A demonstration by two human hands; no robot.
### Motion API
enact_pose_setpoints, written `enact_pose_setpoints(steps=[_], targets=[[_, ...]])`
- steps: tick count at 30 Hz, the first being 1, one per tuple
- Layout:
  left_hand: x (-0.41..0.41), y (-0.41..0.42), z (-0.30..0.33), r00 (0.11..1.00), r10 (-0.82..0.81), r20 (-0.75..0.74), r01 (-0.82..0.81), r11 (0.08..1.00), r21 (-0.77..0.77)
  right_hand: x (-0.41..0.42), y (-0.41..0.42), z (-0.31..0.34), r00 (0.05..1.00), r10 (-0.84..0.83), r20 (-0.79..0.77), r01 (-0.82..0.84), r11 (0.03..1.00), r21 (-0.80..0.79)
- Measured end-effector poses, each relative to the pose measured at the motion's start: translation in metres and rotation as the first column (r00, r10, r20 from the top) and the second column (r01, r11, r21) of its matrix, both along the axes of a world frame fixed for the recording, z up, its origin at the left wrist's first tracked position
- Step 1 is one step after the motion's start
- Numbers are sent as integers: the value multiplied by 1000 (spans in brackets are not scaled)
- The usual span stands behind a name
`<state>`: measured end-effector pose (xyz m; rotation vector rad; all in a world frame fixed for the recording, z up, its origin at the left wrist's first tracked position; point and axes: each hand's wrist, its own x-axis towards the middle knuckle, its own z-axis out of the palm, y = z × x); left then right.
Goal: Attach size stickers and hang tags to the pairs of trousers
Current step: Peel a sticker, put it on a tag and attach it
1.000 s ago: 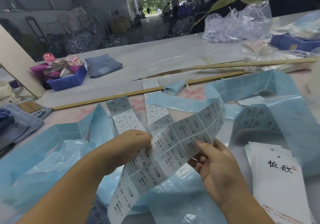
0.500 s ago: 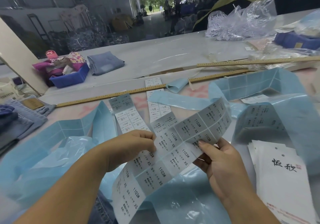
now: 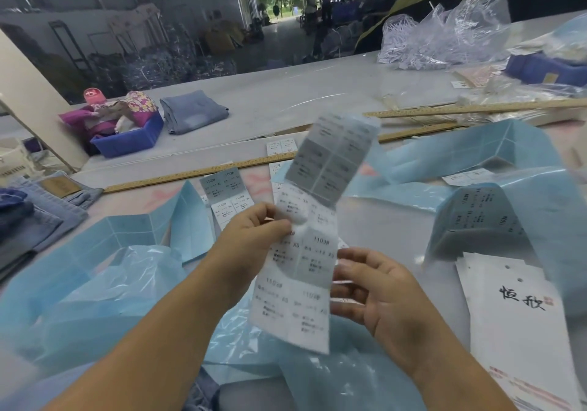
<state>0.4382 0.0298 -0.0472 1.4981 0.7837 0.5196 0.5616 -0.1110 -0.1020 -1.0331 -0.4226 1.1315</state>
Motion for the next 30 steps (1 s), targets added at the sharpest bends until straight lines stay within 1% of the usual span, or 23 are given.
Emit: enact_pose_setpoints(steps=[1,3,6,8,11,14,16,19,20,21,24,25,28,30], targets=[[2,-1,-2,999,33,39,-32,999,-20,-2,0,0,998,63,5,-63,998,-2],[6,-4,-5,992,93,86,-89,995,-40,-5,1,-1,990,137,-11,-137,991,5],[9,-7,-8,986,136,92,-132,990,-55,-7,1,-2,988,149,46,-150,989,18],[8,-8,-6,996,91,26,-87,989,-118,-5,1,-3,993,104,59,-106,994,34],[8,-13,-4,999,-35,-29,28,974,-224,-3,0,-4,998,26,65,-32,995,92],[11,-16,-6,1000,-18,-17,12,962,-273,-4,1,-3,1000,-10,14,7,985,170],[11,-15,-6,1000,-18,3,18,940,-340,-4,2,-1,1000,-19,20,15,982,189],[9,-16,-4,993,-99,64,117,900,-419,-6,3,0,998,-49,41,40,981,190],[9,-16,-4,990,-120,77,142,901,-410,-5,2,0,997,-63,33,56,981,185],[9,-16,-4,988,-131,77,151,917,-370,-5,2,-1,996,-77,35,70,982,175],[10,-19,-2,985,-170,10,169,969,-183,-2,1,-3,989,-114,96,99,985,141],[11,-20,-2,984,-176,-10,173,973,-150,-1,1,-3,988,-122,99,108,985,138],[13,-21,-6,994,-102,-27,97,984,-150,-2,1,-1,988,-140,64,129,980,153],[15,-22,-6,1000,-10,-24,4,977,-215,-2,1,-1,985,-165,48,155,973,169]])
